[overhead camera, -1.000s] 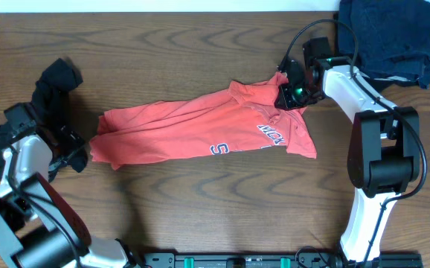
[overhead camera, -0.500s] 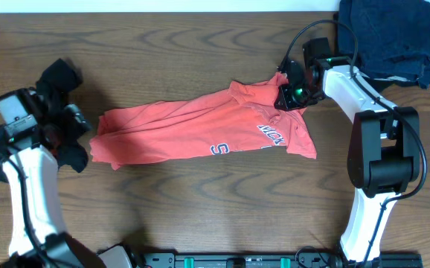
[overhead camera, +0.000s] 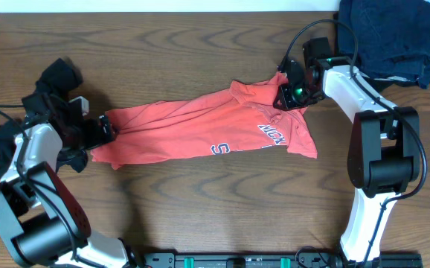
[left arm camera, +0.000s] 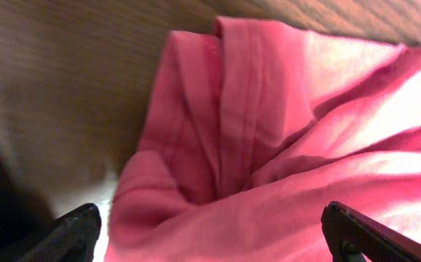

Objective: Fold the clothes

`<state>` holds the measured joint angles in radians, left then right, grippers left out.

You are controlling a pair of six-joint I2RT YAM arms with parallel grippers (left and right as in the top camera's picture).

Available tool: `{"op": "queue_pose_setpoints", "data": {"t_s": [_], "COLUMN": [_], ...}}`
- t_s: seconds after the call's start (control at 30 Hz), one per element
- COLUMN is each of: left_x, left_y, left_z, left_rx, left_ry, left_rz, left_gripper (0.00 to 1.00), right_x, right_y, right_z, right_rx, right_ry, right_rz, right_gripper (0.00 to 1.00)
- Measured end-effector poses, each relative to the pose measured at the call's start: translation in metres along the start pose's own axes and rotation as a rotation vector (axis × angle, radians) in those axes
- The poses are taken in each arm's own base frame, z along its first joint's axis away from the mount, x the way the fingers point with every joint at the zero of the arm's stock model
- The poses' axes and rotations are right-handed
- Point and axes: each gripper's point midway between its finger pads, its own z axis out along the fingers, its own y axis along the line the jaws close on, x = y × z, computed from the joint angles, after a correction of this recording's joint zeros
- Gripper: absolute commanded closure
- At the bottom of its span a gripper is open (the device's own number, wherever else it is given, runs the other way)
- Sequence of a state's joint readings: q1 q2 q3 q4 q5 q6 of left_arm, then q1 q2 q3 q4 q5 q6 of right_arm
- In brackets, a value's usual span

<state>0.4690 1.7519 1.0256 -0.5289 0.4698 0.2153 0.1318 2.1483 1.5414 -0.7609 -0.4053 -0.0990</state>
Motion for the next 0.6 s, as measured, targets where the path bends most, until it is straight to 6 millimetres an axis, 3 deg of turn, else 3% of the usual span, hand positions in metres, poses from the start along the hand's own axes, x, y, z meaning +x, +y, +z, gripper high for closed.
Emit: {"op": "queue_pose_setpoints", "data": {"t_s": [0.23,0.6], "left_x": [0.001,-0.012], "left_y": [-0.001,-0.005], "left_z": [0.017,0.022], "left_rx": [0.051,0.074], "left_ry": [0.013,-0.022], "left_rz": [0.036,0.082], "left_gripper": [0.02,0.0], "right_x": [-0.001,-0.003], "right_y": [0.0,0.0], "right_z": [0.0,0.0], "right_rx": [0.0,0.002], "right_ry": [-0.004,-0.014], "right_rz": [-0.002,-0.006], "right_gripper": [0.73,0.73]}}
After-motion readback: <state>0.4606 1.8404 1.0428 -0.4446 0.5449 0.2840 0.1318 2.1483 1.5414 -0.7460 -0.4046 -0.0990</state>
